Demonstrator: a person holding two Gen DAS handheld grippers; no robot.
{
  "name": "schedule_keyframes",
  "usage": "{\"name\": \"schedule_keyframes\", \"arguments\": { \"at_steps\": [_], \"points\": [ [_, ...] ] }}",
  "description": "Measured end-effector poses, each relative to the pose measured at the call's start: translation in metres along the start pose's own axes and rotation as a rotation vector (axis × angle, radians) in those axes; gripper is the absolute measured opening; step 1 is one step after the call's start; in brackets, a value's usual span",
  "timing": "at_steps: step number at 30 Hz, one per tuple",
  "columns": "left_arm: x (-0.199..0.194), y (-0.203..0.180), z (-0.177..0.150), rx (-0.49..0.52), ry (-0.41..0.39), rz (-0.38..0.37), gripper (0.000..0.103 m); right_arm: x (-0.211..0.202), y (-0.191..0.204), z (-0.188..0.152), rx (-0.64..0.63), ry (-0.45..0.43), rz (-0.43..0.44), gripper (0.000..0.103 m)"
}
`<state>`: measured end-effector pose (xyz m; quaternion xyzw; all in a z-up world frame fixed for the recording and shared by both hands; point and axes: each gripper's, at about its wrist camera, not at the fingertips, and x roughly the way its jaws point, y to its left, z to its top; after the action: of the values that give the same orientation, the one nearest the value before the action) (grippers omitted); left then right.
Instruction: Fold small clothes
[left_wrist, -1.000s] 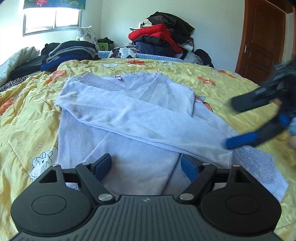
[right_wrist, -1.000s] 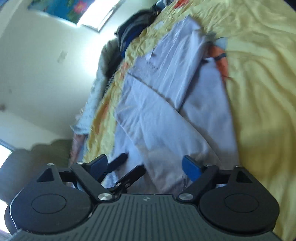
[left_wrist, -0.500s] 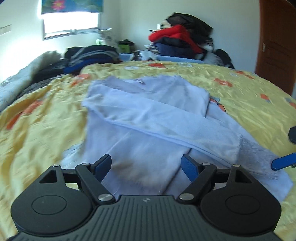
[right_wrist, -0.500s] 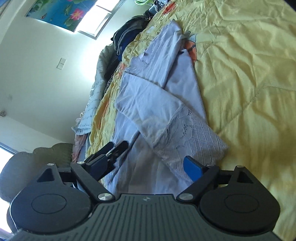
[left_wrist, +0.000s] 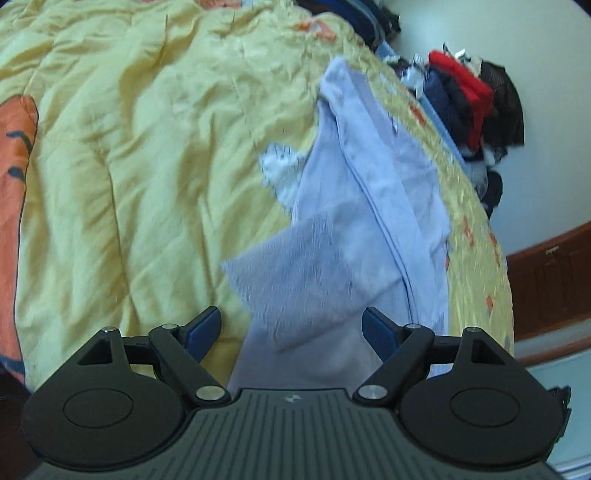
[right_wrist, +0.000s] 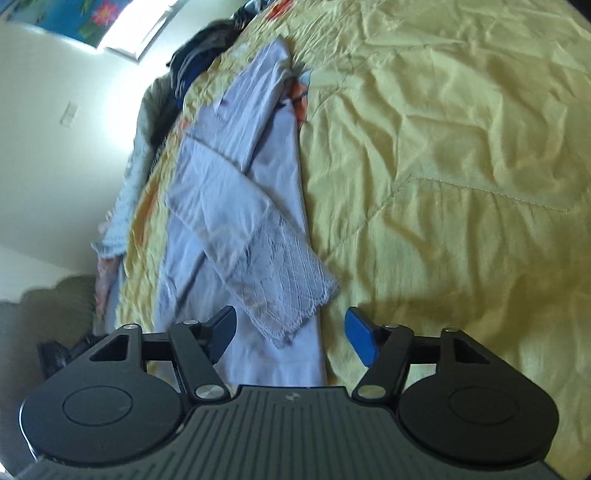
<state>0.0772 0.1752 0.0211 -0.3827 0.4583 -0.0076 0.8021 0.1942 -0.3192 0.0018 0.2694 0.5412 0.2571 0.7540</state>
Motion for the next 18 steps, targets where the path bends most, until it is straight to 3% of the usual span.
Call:
{"name": "schedule_keyframes", "arguments": {
  "at_steps": [5,8,10,11,14,17,18],
  "points": [
    [0.0,-0.009,-0.008,0.082,0.087,0.034,0.083,0.002,0.008,-0.001,-0.04,0.054,-0.016,0.065],
    [0.002,-0.019,-0.012,0.18,0.093,0.105,0.062,0.006,0.012,0.0,-0.055,0.097,-0.016,0.062],
    [0.005,-0.021,-0.011,0.211,0.107,0.136,0.023,0.009,0.017,-0.001,-0.077,0.117,-0.012,0.06],
    [0.006,-0.018,-0.01,0.208,0.116,0.145,0.018,0.01,0.019,-0.002,-0.096,0.124,-0.012,0.056],
    [0.007,-0.017,-0.008,0.204,0.126,0.143,0.016,0.014,0.021,-0.004,-0.108,0.138,-0.005,0.05],
    [0.006,-0.018,-0.006,0.22,0.13,0.154,0.011,0.019,0.015,-0.003,-0.074,0.163,-0.006,0.017],
    [0.006,-0.018,-0.006,0.227,0.127,0.164,0.006,0.021,0.013,-0.003,-0.066,0.165,-0.017,0.012]
  ]
}}
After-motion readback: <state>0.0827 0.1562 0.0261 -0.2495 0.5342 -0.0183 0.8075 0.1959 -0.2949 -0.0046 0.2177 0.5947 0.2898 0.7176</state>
